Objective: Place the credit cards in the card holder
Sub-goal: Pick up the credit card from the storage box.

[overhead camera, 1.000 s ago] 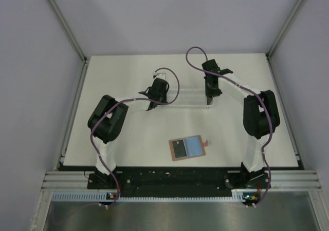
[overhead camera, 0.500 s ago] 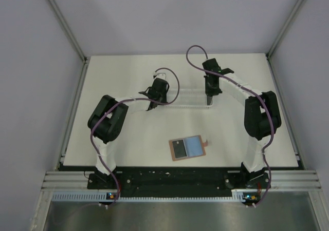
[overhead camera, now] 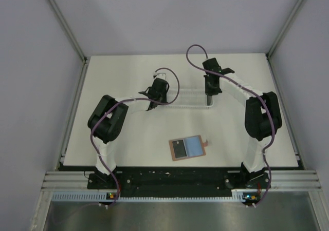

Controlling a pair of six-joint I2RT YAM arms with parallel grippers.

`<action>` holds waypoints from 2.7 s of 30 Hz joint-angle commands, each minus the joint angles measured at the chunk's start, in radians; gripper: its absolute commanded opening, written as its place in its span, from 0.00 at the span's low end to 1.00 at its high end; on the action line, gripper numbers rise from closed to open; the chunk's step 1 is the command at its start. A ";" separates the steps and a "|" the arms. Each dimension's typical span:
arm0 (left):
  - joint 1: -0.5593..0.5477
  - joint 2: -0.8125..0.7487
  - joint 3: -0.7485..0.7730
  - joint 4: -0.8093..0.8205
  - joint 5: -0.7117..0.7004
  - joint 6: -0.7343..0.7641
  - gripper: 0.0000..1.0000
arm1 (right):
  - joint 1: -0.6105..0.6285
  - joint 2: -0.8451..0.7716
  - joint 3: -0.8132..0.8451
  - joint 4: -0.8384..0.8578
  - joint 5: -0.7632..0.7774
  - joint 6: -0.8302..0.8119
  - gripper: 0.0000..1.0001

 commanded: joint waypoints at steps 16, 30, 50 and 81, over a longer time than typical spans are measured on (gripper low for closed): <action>0.016 -0.025 0.012 -0.034 -0.020 0.005 0.26 | -0.006 -0.084 0.013 -0.019 0.039 -0.032 0.00; 0.020 -0.025 0.012 -0.034 -0.019 0.005 0.25 | -0.007 -0.064 0.009 -0.027 0.076 -0.035 0.07; 0.023 -0.022 0.013 -0.034 -0.012 0.005 0.25 | -0.006 -0.066 0.012 -0.030 0.056 -0.036 0.00; 0.023 -0.022 0.015 -0.035 -0.003 0.007 0.25 | -0.006 -0.063 -0.013 0.007 -0.033 -0.024 0.00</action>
